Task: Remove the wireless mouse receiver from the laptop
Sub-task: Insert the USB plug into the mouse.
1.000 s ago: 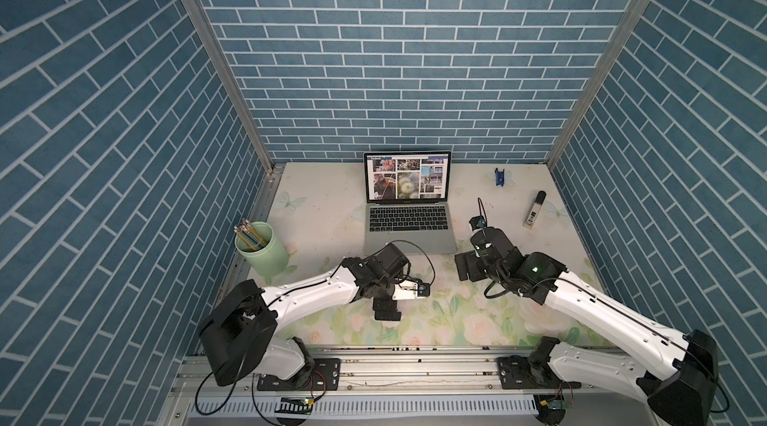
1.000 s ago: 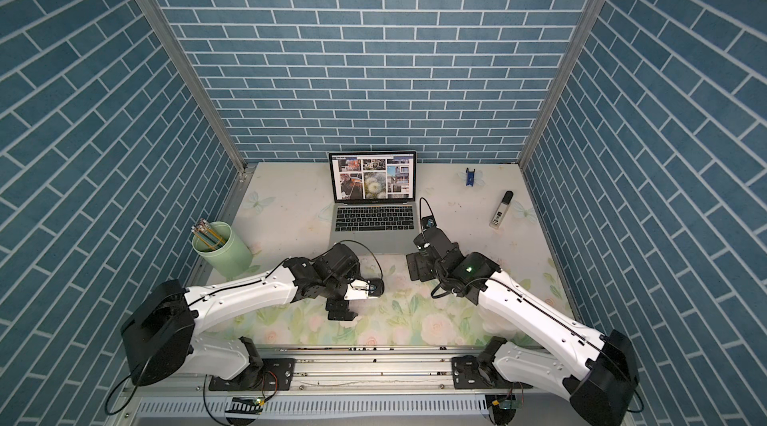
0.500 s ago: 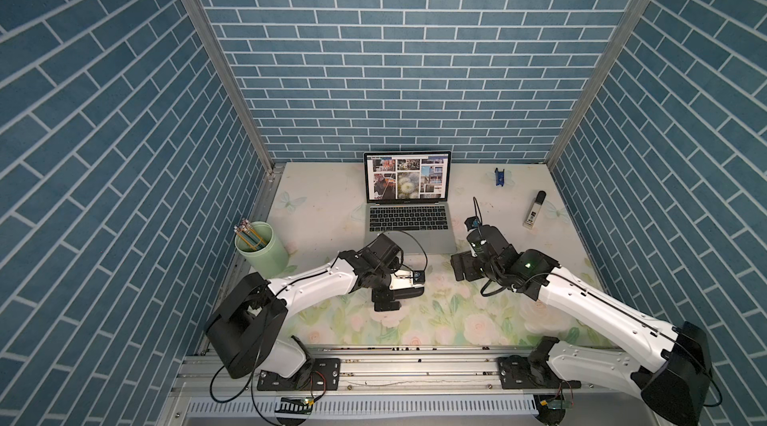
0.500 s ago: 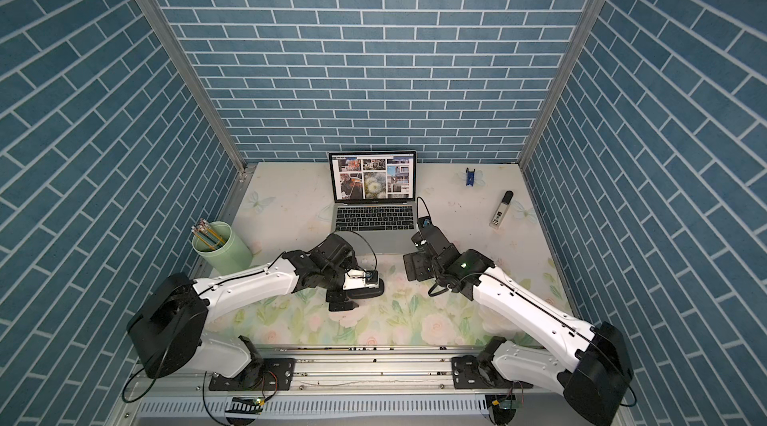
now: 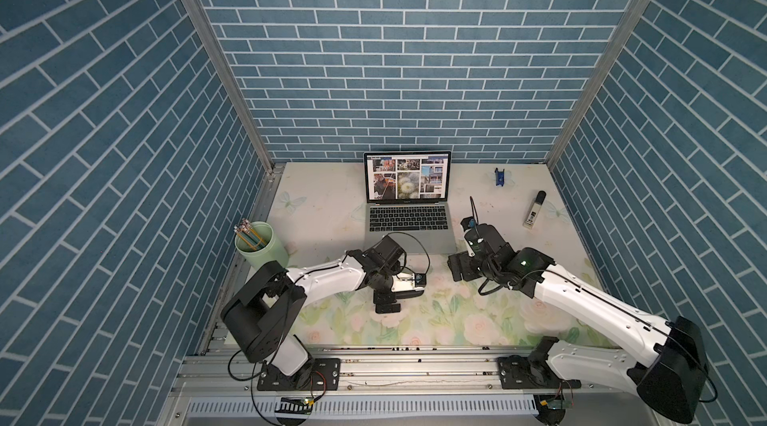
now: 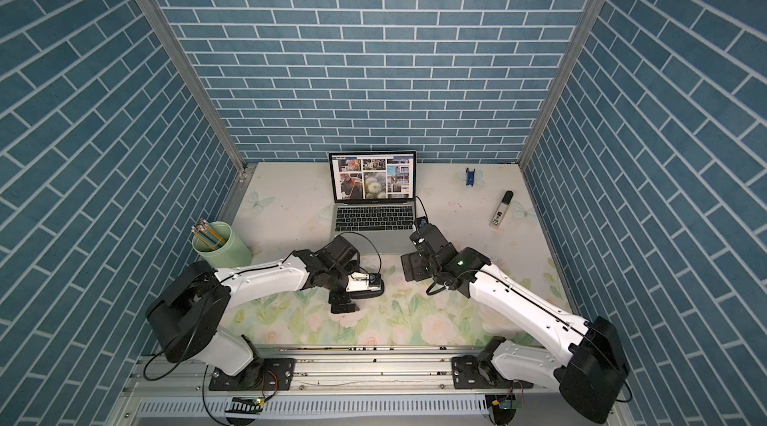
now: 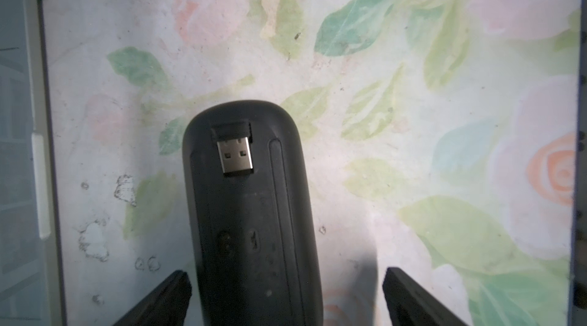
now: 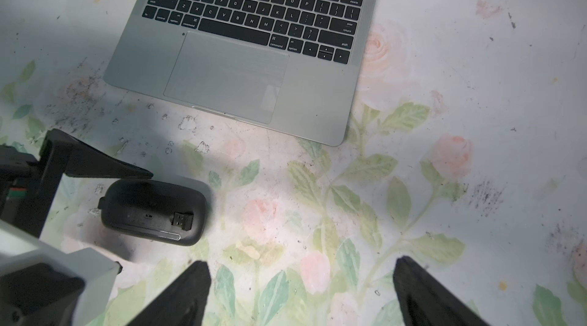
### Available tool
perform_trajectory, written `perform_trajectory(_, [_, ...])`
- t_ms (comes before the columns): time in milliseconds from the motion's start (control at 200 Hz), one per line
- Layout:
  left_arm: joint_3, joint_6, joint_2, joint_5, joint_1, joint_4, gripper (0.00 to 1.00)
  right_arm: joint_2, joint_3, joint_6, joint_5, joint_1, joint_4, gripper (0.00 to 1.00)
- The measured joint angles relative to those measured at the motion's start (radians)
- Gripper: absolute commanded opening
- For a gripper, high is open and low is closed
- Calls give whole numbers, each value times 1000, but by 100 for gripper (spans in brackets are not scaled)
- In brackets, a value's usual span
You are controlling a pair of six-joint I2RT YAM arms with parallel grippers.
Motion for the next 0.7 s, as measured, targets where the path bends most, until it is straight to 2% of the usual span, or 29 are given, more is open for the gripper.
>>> perform_trajectory(200, [30,0,37,0,0,-2,99,13,0,-4,-8,-3,2,92])
perform_trajectory(405, [43,2,55,-5,2,-11,89,22,0,-12,-15,-6,9,92])
perform_trajectory(700, [77,3,87,-14,3,-29,82,25,0,-26,-19,-8,14,91])
